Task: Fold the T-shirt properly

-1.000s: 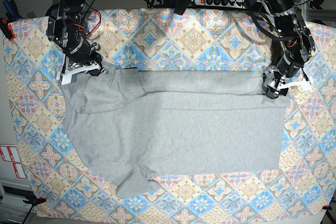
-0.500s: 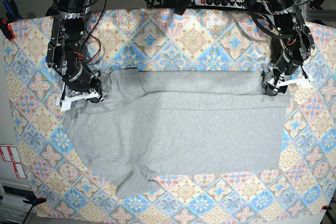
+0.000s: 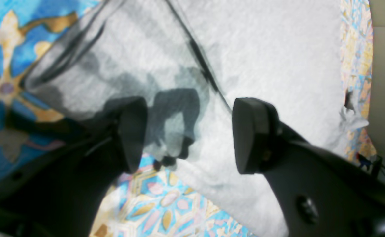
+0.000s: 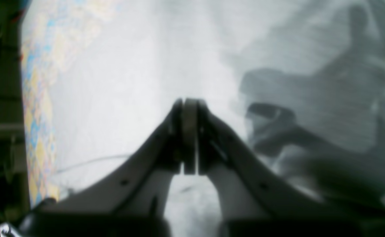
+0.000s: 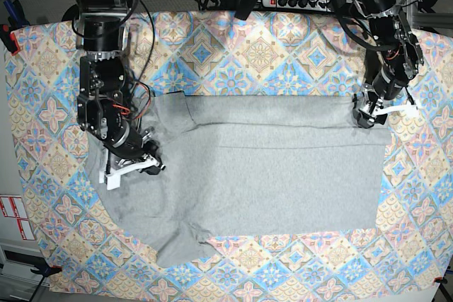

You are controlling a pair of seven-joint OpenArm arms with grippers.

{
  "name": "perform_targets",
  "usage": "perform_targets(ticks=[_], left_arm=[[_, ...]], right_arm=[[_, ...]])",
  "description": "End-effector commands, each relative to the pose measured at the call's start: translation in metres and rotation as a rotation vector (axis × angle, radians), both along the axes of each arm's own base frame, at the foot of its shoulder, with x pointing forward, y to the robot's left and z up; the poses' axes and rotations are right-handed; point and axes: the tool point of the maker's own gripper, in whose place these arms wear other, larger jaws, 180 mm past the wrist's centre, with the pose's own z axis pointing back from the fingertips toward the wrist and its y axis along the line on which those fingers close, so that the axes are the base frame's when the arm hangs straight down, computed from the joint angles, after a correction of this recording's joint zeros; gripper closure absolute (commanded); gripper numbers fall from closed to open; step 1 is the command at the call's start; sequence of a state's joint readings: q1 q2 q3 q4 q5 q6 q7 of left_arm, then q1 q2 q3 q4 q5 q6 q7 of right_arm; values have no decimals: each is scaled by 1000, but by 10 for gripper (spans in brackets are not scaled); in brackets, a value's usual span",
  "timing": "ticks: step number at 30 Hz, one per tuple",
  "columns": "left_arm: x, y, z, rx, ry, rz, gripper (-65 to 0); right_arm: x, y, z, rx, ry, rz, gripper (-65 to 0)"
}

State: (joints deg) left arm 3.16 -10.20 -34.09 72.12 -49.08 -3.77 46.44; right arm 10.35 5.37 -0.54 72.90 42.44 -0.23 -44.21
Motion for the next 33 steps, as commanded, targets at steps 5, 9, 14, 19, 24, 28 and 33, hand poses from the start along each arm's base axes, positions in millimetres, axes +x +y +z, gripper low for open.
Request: perform_targets(ticks=[5, 9, 14, 19, 24, 28, 33], left_arm=[[8, 6, 12, 18, -39, 0, -397], [8, 7, 12, 19, -39, 0, -397], [10, 6, 13, 18, -42, 0, -397], [11, 6, 13, 18, -45, 0, -397], [11, 6, 13, 18, -45, 0, -397], [10, 6, 13, 18, -42, 0, -397], [9, 6, 12, 17, -41, 1, -397]], right_arm=[[19, 3, 40, -17, -138, 13, -62], [1, -27, 46, -71, -162, -17, -146], [-34, -53, 40, -95, -145, -75, -256], [-73, -69, 23, -116, -90, -111, -255], [-92, -62, 21, -120, -75, -93, -257], [-98, -63, 13, -130, -51, -91, -259], [-101, -46, 3, -186, -31, -19, -259]])
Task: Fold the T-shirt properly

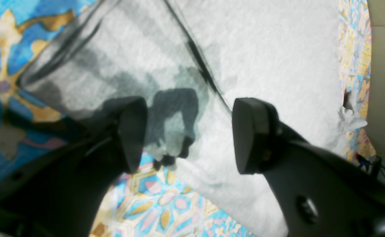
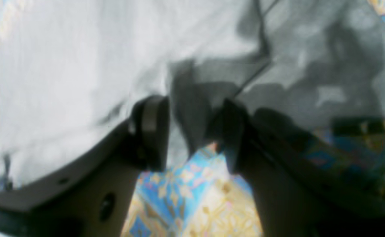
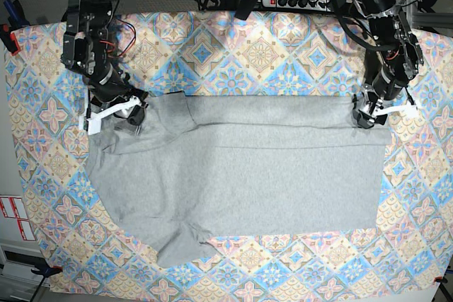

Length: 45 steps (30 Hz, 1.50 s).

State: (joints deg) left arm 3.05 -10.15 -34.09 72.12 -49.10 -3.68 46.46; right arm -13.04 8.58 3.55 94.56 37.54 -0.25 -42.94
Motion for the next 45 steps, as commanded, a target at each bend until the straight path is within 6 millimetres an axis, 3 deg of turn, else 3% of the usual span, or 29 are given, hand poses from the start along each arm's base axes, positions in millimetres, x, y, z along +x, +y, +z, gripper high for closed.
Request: perform_targets(ticks=[1, 6, 12, 15, 18, 22, 28, 34, 39, 43, 45], left_arm=[[8, 6, 11, 18, -39, 0, -397], [8, 6, 12, 19, -40, -1, -397], [8, 6, 12, 19, -40, -1, -397], [8, 6, 12, 19, -40, -1, -397], [9, 6, 12, 19, -41, -1, -397], [9, 6, 13, 19, -43, -1, -397], [9, 6, 13, 19, -43, -1, -397], [9, 6, 12, 19, -41, -1, -397], [9, 6, 12, 19, -41, -1, -397], [8, 6, 12, 19, -40, -1, -397], [8, 6, 12, 19, -40, -1, -397]], right_arm=[[9, 1, 11, -6, -47, 11, -259], [5, 17, -4, 11, -9, 13, -259], [-9, 14, -36, 23, 81, -7, -257], [-2, 13, -34, 25, 73, -9, -252], [0, 13, -34, 25, 70, -9, -192], [21, 13, -18, 24, 17, -8, -89], [57, 15, 8, 29, -63, -4, -82], [84, 43, 19, 35, -95, 75, -82], [94, 68, 11, 33, -86, 138, -82], [102, 74, 37, 30, -173, 147, -85], [91, 75, 45, 24, -194, 159, -105]])
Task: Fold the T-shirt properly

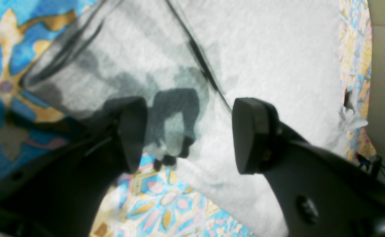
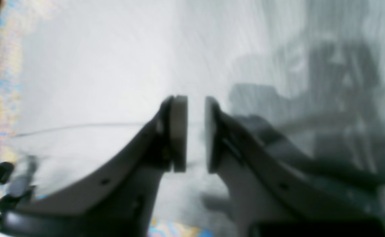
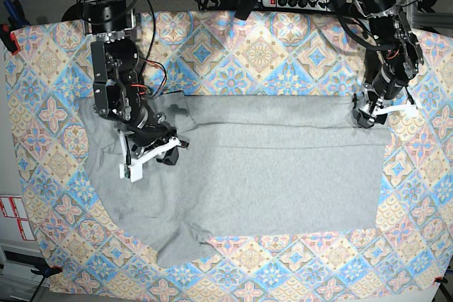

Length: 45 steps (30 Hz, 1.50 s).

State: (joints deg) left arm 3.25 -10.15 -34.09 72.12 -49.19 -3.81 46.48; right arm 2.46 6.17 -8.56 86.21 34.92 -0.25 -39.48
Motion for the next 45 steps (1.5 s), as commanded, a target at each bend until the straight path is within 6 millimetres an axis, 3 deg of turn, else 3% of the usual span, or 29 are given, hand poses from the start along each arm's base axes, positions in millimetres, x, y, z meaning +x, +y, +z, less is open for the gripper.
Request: perform_targets(ticks=[1, 5, 9, 16, 18, 24, 28, 34, 36, 42, 45], left_arm=[[9, 7, 12, 19, -41, 0, -397], [10, 7, 13, 19, -42, 0, -397], [10, 7, 13, 19, -42, 0, -397], [11, 7, 13, 20, -45, 1, -397], [11, 7, 13, 20, -45, 1, -397], [11, 7, 13, 19, -44, 0, -397], [11, 7, 13, 19, -44, 0, -397], [11, 7, 13, 19, -44, 0, -397], [11, 7, 13, 19, -44, 0, -397], [13, 7, 15, 19, -49, 0, -397], [13, 7, 15, 20, -49, 1, -397]], right_arm=[[-2, -1, 14, 10, -47, 2, -117], [-28, -23, 23, -23, -47, -14, -153], [-56, -27, 19, -60, -18, 17, -154], [-87, -38, 8, -120, 28, 20, -155], [-89, -53, 3, -185, 36, -2, -152], [-91, -61, -5, -267, 54, -46, -153], [-103, -80, -28, -300, 148, -83, -163], [-102, -98, -49, -285, 213, -144, -319], [-104, -99, -53, -283, 227, -146, -352], [-112, -94, -57, -283, 245, -129, -353], [-123, -78, -65, -283, 263, -80, -353]])
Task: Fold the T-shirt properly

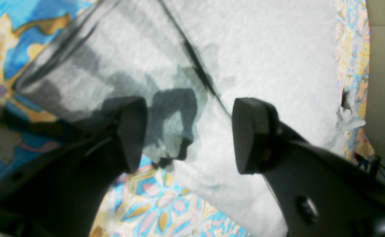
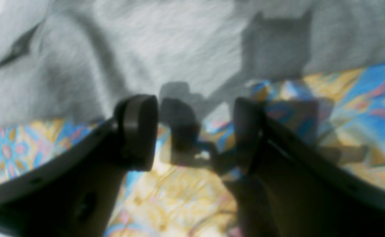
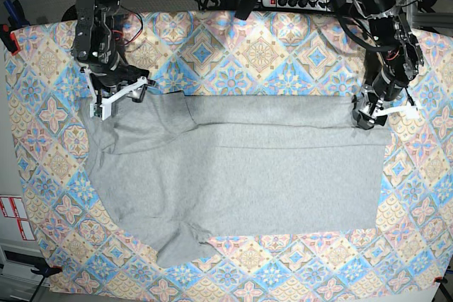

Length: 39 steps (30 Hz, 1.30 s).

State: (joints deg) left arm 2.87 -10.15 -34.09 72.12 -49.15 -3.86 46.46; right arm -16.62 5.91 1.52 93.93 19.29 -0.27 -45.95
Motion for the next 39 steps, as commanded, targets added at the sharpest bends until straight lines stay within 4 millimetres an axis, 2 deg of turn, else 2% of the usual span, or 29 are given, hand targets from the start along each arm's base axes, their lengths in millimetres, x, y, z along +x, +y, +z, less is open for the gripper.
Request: perform_targets(ticks=[1, 5, 8, 12, 21, 29, 34, 39], left_arm=[[10, 7, 13, 19, -43, 2, -397], [10, 7, 13, 19, -43, 2, -397], [10, 7, 13, 19, -43, 2, -397], [10, 6, 13, 18, -42, 1, -397], [10, 6, 13, 18, -43, 1, -397], [10, 6, 13, 18, -42, 1, -397], [10, 6, 13, 18, -42, 1, -397], [10, 6, 13, 18, -42, 1, -397]], right_arm=[[4, 4, 9, 0, -31, 20, -353], [-2, 18, 11, 6, -32, 62, -353], [-4, 20, 10, -2, -28, 75, -353], [-2, 10, 10, -108, -25, 109, -353], [2, 39, 4, -379, -56, 373, -353], [9, 38, -13, -433, -51, 416, -352], [16, 31, -12, -452, -65, 419, -265], [17, 27, -11, -458, -67, 417, -108]])
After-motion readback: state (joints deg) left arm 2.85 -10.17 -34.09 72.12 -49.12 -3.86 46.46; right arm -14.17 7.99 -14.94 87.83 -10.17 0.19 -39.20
